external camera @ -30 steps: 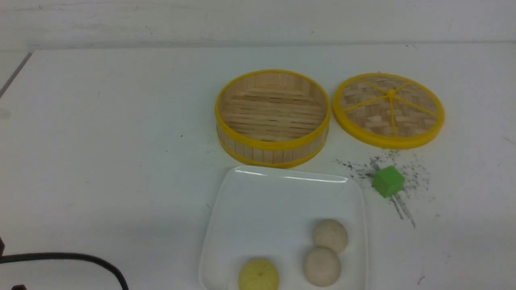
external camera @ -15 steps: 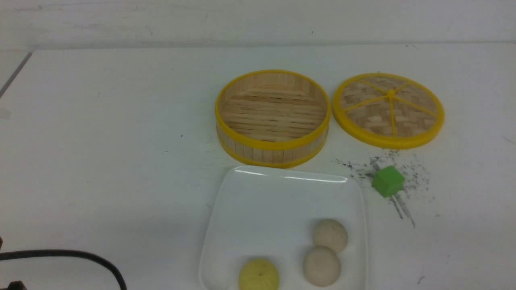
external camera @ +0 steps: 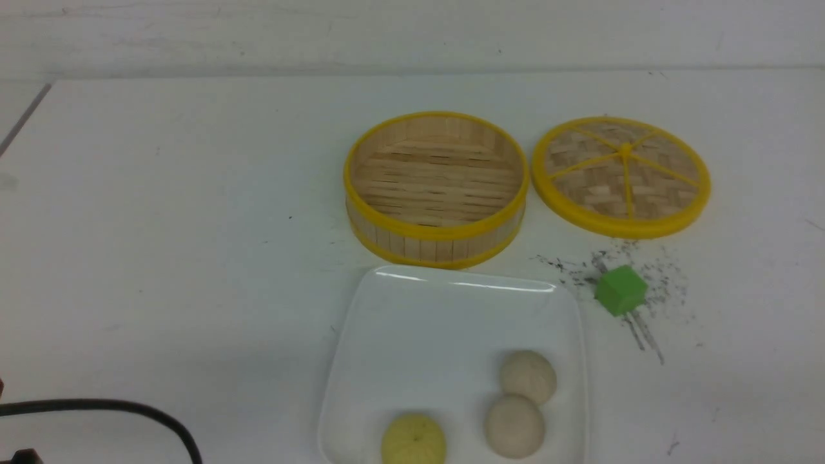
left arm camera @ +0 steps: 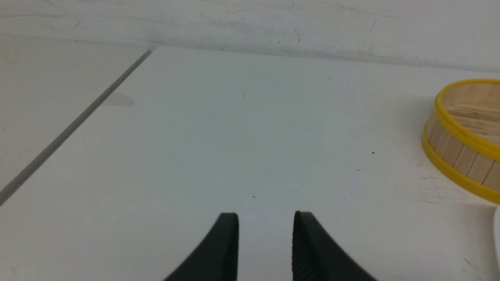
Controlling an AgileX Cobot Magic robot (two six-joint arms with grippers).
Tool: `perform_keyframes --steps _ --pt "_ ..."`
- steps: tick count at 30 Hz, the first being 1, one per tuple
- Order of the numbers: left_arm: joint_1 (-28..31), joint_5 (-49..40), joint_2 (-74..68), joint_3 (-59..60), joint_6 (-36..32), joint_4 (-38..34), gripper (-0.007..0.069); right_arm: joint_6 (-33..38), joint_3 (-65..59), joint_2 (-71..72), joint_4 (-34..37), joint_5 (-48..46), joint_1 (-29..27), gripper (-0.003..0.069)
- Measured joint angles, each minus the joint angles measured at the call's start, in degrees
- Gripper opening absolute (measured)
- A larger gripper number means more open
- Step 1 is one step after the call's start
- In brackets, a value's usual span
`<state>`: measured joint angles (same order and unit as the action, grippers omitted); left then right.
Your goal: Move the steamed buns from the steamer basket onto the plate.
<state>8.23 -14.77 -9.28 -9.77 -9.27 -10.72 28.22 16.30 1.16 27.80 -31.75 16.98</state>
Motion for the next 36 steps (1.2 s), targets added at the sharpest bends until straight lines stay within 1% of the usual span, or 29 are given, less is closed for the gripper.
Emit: perform_keyframes --steps 8,11,12,13,14,15,17,18,19,21,24,27,29,30,32,34,36 --pt "0.0 0.0 0.0 0.0 0.0 -0.17 0.0232 0.0 -1.13 0.0 0.0 0.22 0.0 0.0099" --pt "0.0 0.0 0.0 0.0 0.0 -0.72 0.0232 0.0 -3.9 0.0 -4.33 1.81 0.0 0.0103" --pt "0.0 0.0 0.0 0.0 0.0 -0.91 0.0232 0.0 -4.88 0.0 -7.18 3.94 0.0 0.0104" --pt "0.0 0.0 0.0 0.0 0.0 -0.91 0.0232 0.0 -5.18 0.0 -7.65 4.38 0.0 0.0106" --pt "0.0 0.0 0.0 0.0 0.0 -1.04 0.0232 0.0 -5.83 0.0 -10.71 7.76 0.0 0.0108" --pt "0.0 0.0 0.0 0.0 0.0 -1.09 0.0232 0.0 -6.02 0.0 -11.22 11.08 0.0 0.011" --pt "0.0 0.0 0.0 0.0 0.0 -1.09 0.0232 0.0 -6.13 0.0 -8.64 16.26 0.0 0.0111" --pt "0.0 0.0 0.0 0.0 0.0 -1.09 0.0232 0.0 -6.13 0.0 -8.28 16.26 0.0 0.0111" --pt "0.0 0.0 0.0 0.0 0.0 -1.11 0.0232 0.0 -6.33 0.0 -5.69 18.47 -0.2 0.0115" --pt "0.0 0.0 0.0 0.0 0.0 -1.11 0.0232 0.0 -7.4 0.0 -3.07 19.74 -1.33 0.0118" --pt "0.0 0.0 0.0 0.0 0.0 -1.11 0.0232 0.0 -10.52 0.0 3.4 21.97 -4.48 0.012" --pt "0.0 0.0 0.0 0.0 0.0 -1.16 0.0232 0.0 -14.73 -0.05 13.34 26.12 -8.43 0.012" --pt "0.0 0.0 0.0 0.0 0.0 -1.16 0.0232 0.0 -16.37 -0.05 16.48 28.31 -11.72 0.0122" --pt "0.0 0.0 0.0 0.0 0.0 -1.16 0.0232 0.0 -16.55 -0.05 16.71 28.31 -12.02 0.0122" --pt "0.0 0.0 0.0 0.0 0.0 -1.3 0.0232 0.0 -17.2 -0.05 16.99 26.78 -15.18 0.0126" --pt "0.0 0.0 0.0 0.0 0.0 -1.3 0.0232 0.0 -17.45 -0.05 16.06 25.34 -16.03 0.0128" --pt "0.0 0.0 0.0 0.0 0.0 -1.3 0.0232 0.0 -17.77 -0.05 12.89 23.19 -17.01 0.0132"
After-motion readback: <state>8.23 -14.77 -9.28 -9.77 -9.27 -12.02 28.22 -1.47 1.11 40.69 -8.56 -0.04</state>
